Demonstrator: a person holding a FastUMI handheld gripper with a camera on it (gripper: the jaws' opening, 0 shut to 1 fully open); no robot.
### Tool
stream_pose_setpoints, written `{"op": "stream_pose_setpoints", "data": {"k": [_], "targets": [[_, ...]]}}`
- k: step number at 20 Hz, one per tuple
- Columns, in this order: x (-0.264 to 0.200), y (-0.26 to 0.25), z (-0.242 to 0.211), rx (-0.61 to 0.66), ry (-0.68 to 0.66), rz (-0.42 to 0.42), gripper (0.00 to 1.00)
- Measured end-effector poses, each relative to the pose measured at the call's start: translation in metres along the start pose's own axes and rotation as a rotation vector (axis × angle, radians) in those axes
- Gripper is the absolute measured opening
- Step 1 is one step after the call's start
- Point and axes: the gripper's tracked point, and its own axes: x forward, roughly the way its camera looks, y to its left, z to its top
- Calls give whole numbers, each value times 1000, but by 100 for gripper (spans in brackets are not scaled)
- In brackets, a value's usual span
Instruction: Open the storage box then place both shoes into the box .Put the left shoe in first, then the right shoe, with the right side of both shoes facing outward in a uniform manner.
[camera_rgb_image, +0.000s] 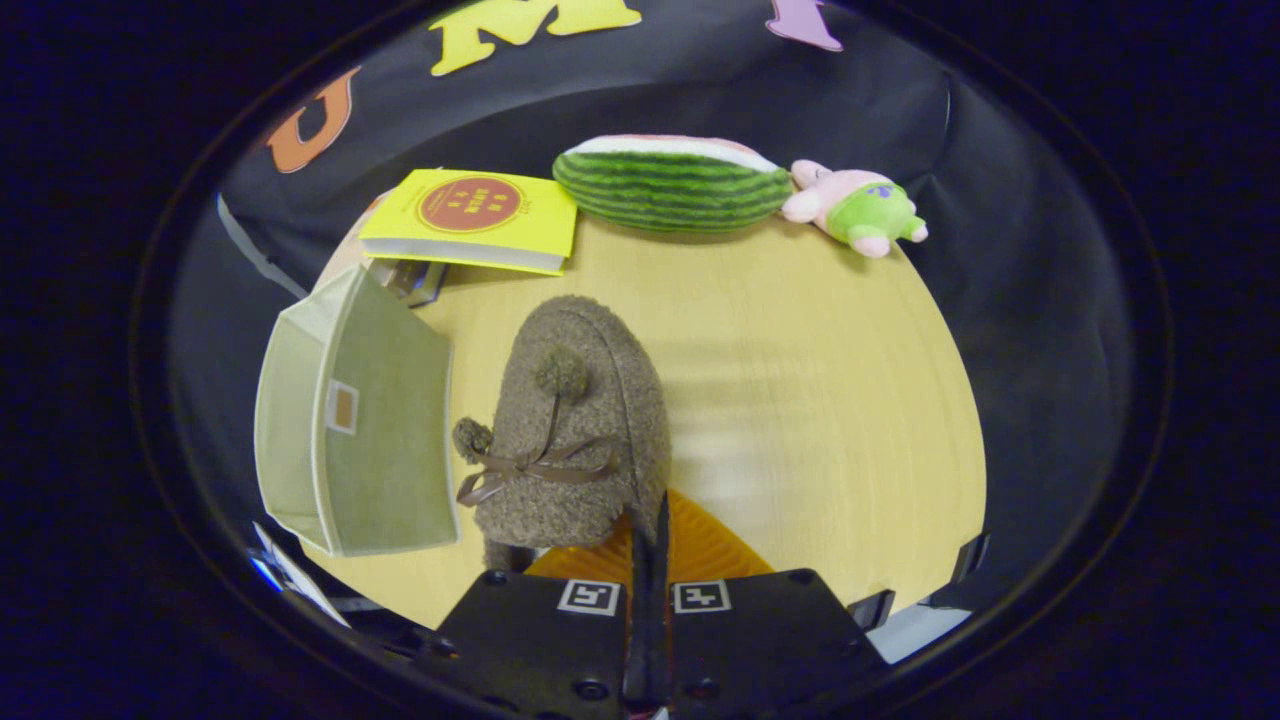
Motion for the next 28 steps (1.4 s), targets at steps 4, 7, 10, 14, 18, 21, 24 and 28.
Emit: {"op": "stream_pose_setpoints", "data": {"k": [4, 7, 10, 14, 18, 21, 24, 28], "targets": [[-31, 36, 11, -82, -48, -21, 6], [-53, 73, 20, -92, -70, 8, 6], [-72, 114, 31, -88, -99, 47, 6], [-80, 173, 37, -54, -125, 122, 6], [-65, 206, 35, -47, -103, 141, 6], [-53, 223, 41, -30, -124, 141, 6], [-45, 236, 47, -11, -170, 153, 6], [-31, 246, 44, -12, -211, 152, 6]]}}
